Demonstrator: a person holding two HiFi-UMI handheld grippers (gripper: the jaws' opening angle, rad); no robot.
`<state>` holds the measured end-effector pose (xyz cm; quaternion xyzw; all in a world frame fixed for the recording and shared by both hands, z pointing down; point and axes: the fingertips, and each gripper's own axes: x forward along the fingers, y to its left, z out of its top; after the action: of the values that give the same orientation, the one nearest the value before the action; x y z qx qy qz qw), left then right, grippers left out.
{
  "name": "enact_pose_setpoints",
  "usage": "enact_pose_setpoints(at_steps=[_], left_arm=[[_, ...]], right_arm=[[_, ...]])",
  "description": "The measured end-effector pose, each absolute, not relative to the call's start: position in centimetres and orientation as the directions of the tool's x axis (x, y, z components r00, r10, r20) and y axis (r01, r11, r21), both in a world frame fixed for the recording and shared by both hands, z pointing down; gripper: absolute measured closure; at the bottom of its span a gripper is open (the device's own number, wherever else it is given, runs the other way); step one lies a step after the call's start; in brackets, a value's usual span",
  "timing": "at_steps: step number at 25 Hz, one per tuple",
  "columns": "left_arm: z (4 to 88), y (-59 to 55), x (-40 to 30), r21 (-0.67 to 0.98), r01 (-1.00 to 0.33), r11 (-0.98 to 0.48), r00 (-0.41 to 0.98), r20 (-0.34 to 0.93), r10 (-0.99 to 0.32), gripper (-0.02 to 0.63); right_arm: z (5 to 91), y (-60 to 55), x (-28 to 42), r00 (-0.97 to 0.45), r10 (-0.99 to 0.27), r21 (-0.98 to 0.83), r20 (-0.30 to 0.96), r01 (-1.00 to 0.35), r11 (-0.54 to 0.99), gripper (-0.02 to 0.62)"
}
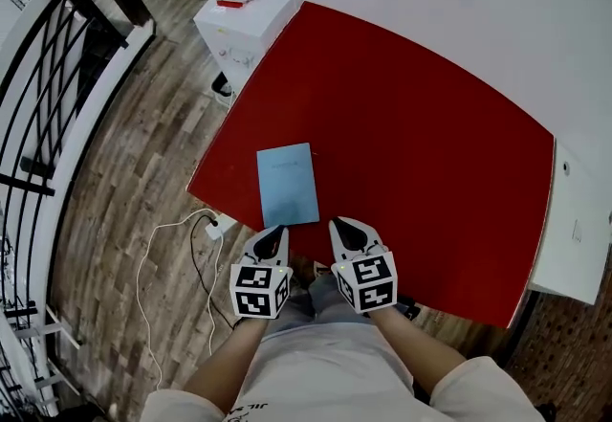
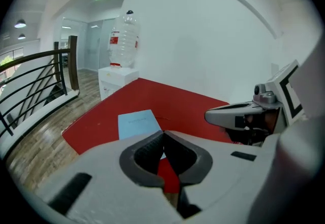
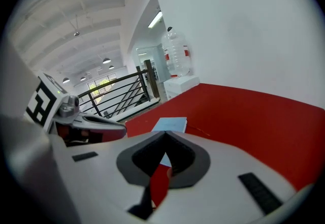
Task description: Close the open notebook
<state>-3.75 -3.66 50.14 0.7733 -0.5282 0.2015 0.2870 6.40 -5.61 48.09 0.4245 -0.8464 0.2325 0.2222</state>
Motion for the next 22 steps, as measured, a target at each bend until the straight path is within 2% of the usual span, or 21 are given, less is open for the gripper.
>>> enact_pose_setpoints(at_steps=[13,22], left_arm=[[45.3,0.8,-9.5,0.209,-0.971,-0.115,0.215,0.557,-0.802,0.600],[44.5,1.5,-11.2,0.193,-0.977,-0.087,0.180,0.543,-0.820,0.600]], right_arm=[[44.4,-2.3,1.8,-0.577,-0.581,-0.166,0.574,-0.776,0.608,0.591],[44.2,-0.9,-0.3,-0.599,-0.548,-0.160,0.584,-0.747,0.646,0.591]])
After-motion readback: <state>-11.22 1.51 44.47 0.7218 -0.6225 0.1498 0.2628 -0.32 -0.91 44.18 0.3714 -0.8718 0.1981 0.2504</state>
